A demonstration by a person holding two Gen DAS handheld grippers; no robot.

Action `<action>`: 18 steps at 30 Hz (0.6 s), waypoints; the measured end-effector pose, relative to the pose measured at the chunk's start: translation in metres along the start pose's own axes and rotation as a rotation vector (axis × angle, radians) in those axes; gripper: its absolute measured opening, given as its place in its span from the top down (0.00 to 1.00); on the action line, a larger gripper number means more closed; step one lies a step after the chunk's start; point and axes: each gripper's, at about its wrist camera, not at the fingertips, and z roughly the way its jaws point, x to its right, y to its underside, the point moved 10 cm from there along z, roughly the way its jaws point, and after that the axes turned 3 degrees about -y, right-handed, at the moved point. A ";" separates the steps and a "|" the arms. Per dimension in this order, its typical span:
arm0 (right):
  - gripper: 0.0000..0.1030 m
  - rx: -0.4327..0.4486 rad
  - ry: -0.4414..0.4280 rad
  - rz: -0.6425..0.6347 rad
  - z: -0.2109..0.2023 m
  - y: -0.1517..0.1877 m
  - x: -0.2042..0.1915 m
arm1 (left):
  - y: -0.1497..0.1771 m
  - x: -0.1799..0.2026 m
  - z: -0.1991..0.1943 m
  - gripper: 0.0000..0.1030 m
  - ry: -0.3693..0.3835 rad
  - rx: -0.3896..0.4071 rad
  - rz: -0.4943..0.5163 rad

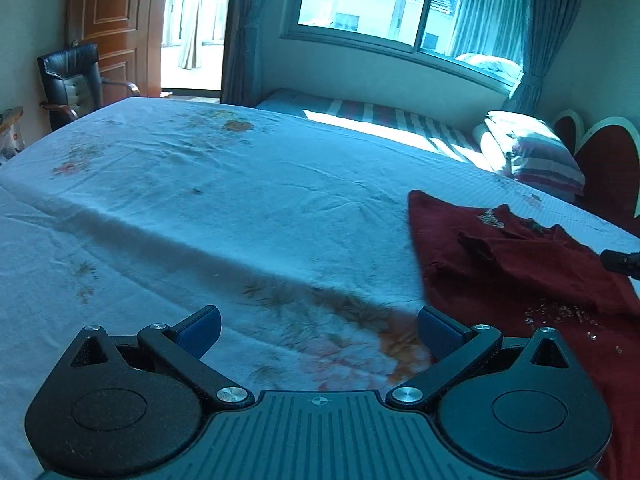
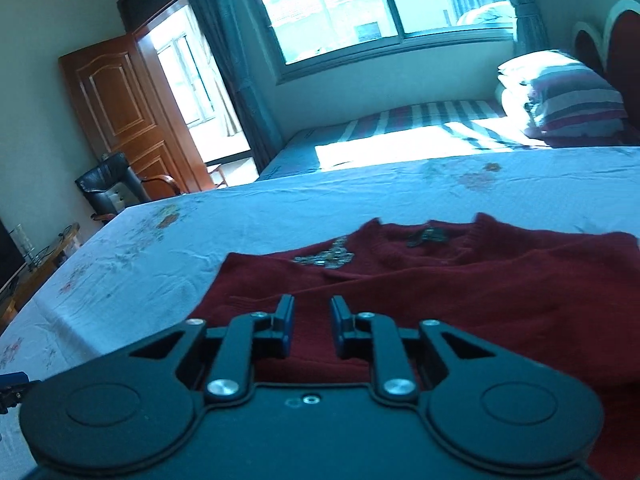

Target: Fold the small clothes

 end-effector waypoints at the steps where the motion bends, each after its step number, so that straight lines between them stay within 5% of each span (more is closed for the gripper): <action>1: 0.83 0.009 0.043 0.021 -0.014 0.000 0.022 | -0.005 0.024 0.007 0.00 0.037 0.004 0.011; 4: 0.85 0.048 0.170 0.077 -0.059 0.004 0.086 | -0.020 0.094 0.022 0.01 0.125 0.029 0.060; 6: 0.89 0.071 0.240 0.110 -0.084 0.005 0.120 | -0.030 0.142 0.029 0.32 0.191 0.042 0.089; 9: 0.90 0.096 0.318 0.149 -0.113 0.007 0.162 | -0.038 0.205 0.045 0.35 0.266 0.054 0.143; 14: 0.91 0.073 0.311 0.129 -0.112 0.019 0.193 | -0.010 0.245 0.098 0.35 0.200 -0.035 0.250; 16: 0.91 -0.054 0.293 0.111 -0.084 0.041 0.201 | 0.001 0.237 0.106 0.35 0.167 -0.018 0.271; 18: 0.90 -0.075 0.299 0.063 -0.080 0.052 0.208 | -0.001 0.236 0.101 0.35 0.154 -0.023 0.286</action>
